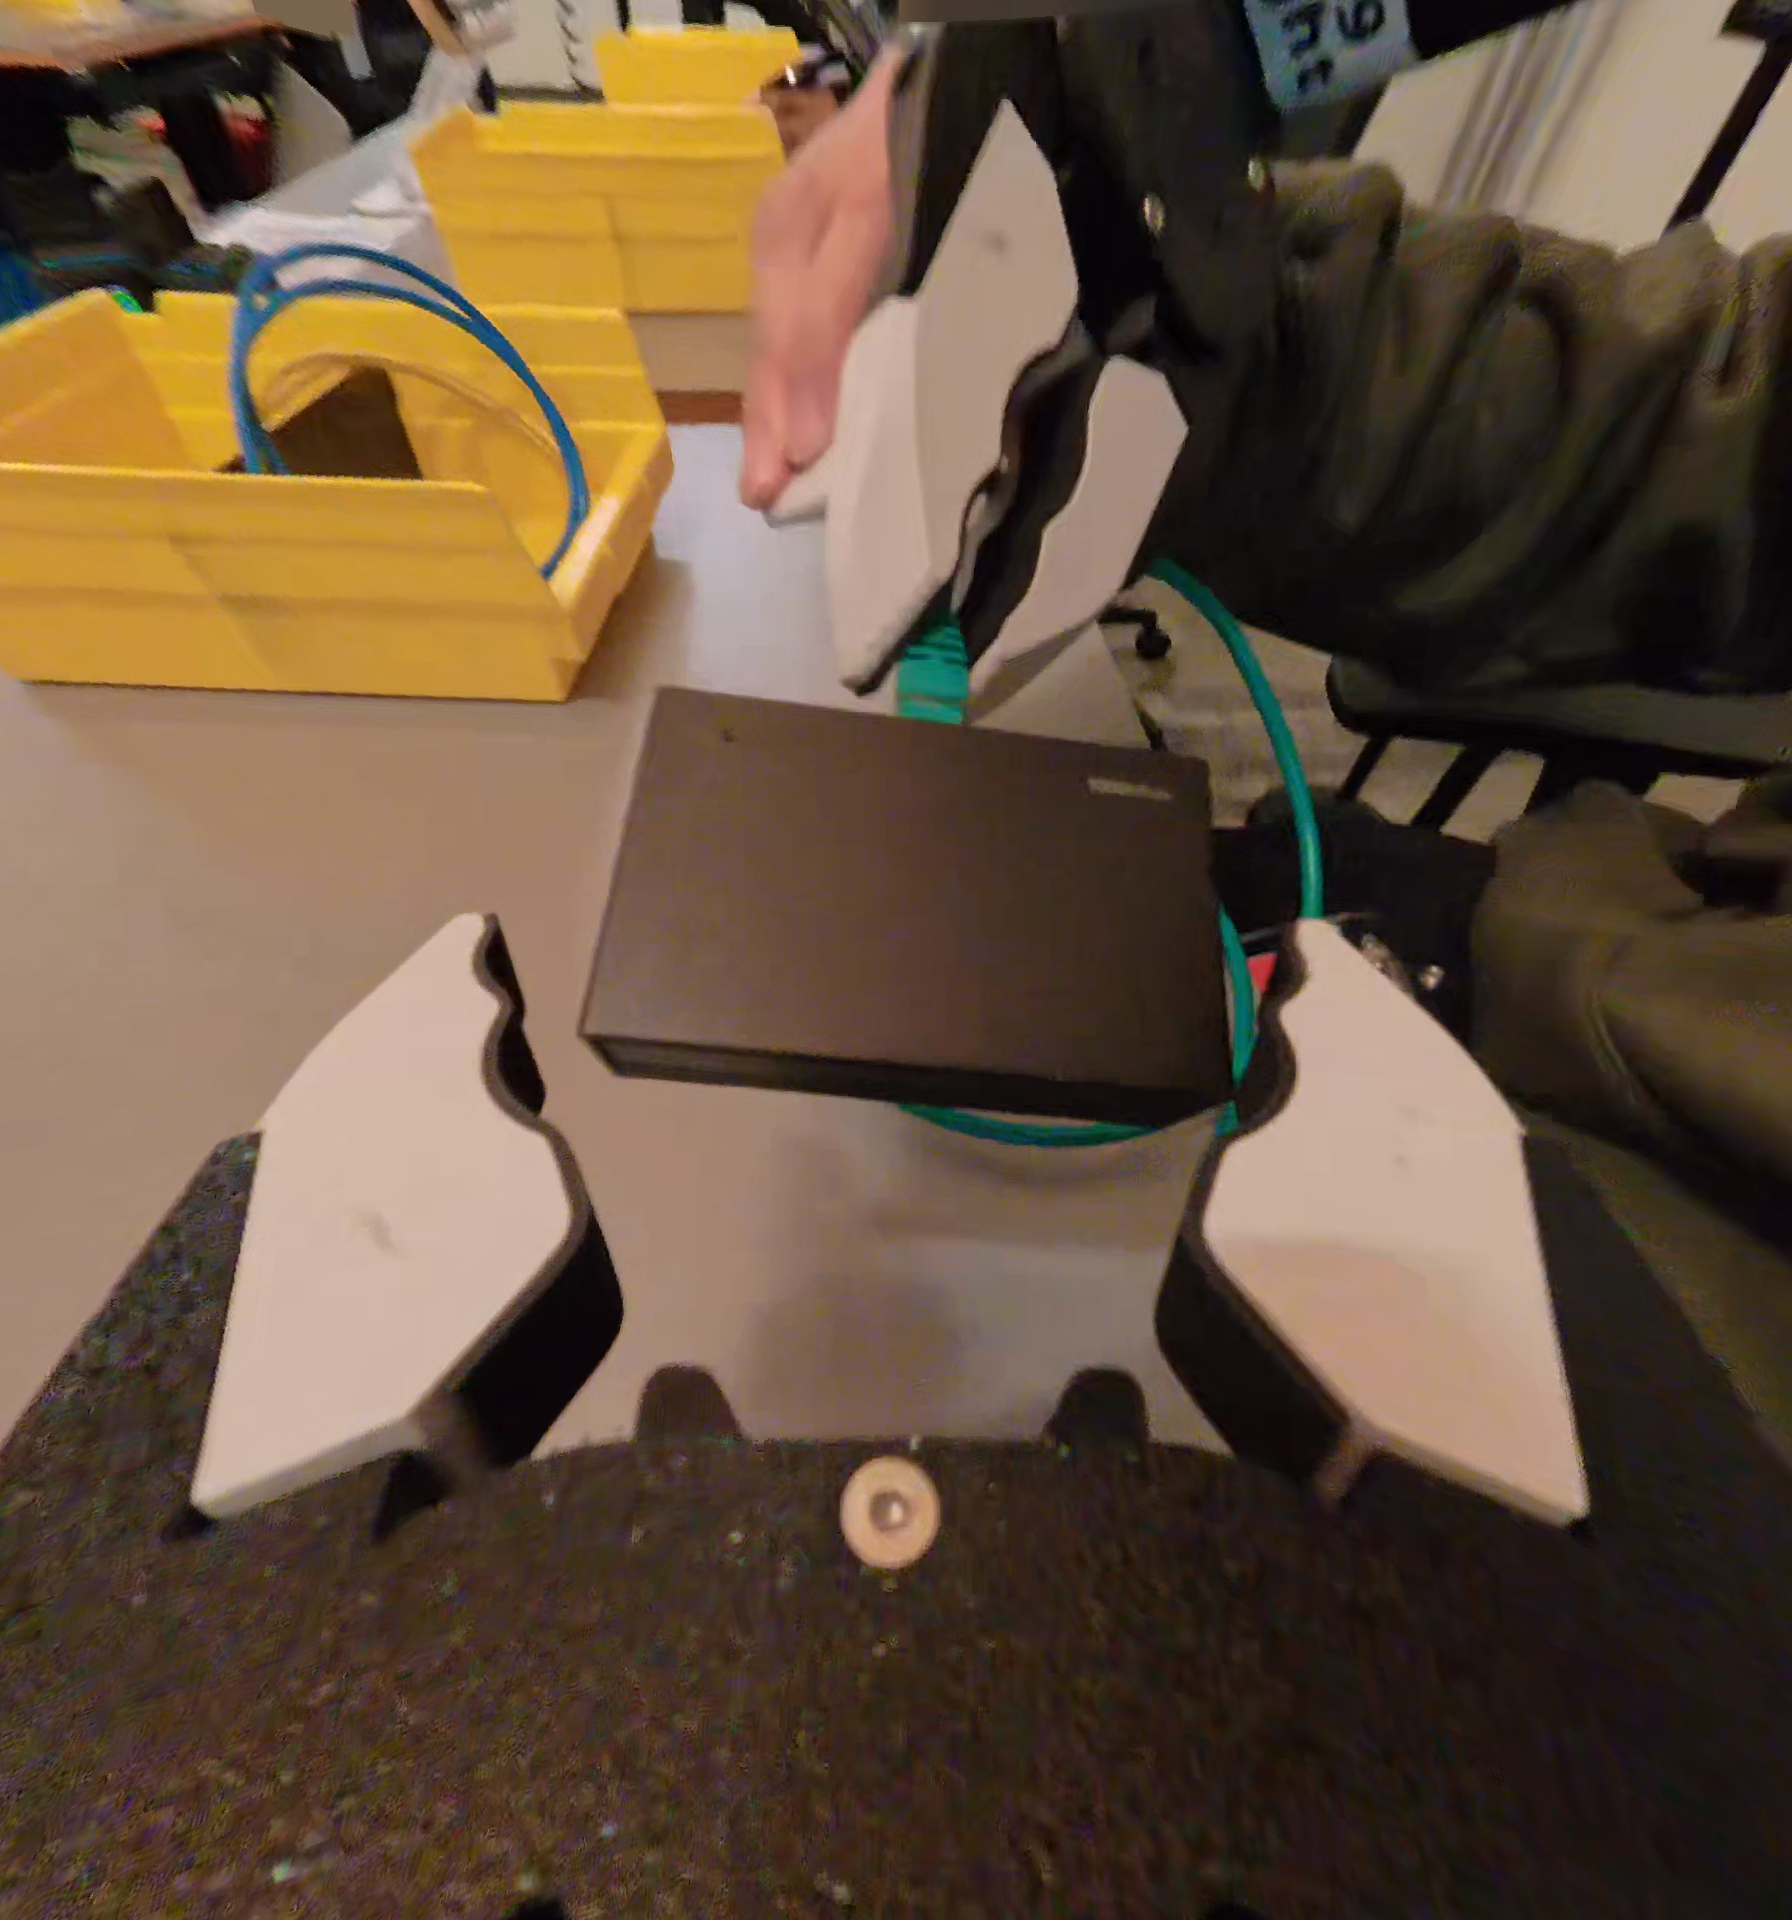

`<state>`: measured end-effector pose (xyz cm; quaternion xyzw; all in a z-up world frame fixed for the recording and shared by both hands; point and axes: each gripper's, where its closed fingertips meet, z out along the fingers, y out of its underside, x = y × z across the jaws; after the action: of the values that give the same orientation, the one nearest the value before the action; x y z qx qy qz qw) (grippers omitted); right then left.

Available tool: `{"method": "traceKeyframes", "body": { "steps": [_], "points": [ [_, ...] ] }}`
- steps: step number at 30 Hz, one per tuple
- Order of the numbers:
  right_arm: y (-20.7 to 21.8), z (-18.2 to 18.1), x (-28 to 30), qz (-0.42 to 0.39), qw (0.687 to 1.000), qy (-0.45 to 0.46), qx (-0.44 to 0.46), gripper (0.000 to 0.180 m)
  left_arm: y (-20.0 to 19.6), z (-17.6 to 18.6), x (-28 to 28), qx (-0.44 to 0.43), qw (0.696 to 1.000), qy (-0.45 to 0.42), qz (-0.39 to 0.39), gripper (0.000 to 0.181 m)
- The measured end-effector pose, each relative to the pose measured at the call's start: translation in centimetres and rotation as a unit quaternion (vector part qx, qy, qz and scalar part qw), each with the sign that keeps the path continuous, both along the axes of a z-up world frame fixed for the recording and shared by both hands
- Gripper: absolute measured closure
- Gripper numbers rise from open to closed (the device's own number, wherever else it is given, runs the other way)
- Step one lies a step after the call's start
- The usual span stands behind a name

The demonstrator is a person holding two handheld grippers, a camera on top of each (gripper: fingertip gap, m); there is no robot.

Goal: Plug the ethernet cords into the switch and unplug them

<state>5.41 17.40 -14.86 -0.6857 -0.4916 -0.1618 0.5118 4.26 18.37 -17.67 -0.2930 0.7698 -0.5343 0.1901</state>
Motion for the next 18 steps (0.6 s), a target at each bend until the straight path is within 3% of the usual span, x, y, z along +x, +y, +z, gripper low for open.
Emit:
{"method": "traceKeyframes", "body": {
  "steps": [3, 8, 14, 18],
  "points": [
    [0.0, 0.2, 0.0, 0.007, 1.000, -0.004, 0.001, 0.168, -0.3, -1.3, 0.6, 0.054, 0.999, 0.004, 0.005, 0.046],
    [0.3, 0.6, 0.8, 0.007, 1.000, -0.026, 0.014, 0.168, -0.1, -0.5, 1.4, 0.032, 0.999, -0.028, 0.032, 0.050],
    [1.4, 0.9, 2.2, -0.009, 0.997, -0.057, 0.043, 0.168, 1.5, 0.2, 2.8, 0.097, 0.990, -0.068, 0.080, 0.053],
    [2.2, 1.8, 3.1, -0.042, 0.996, -0.061, 0.057, 0.168, 1.8, 0.9, 3.2, 0.056, 0.991, -0.048, 0.108, 0.052]
  ]
}}
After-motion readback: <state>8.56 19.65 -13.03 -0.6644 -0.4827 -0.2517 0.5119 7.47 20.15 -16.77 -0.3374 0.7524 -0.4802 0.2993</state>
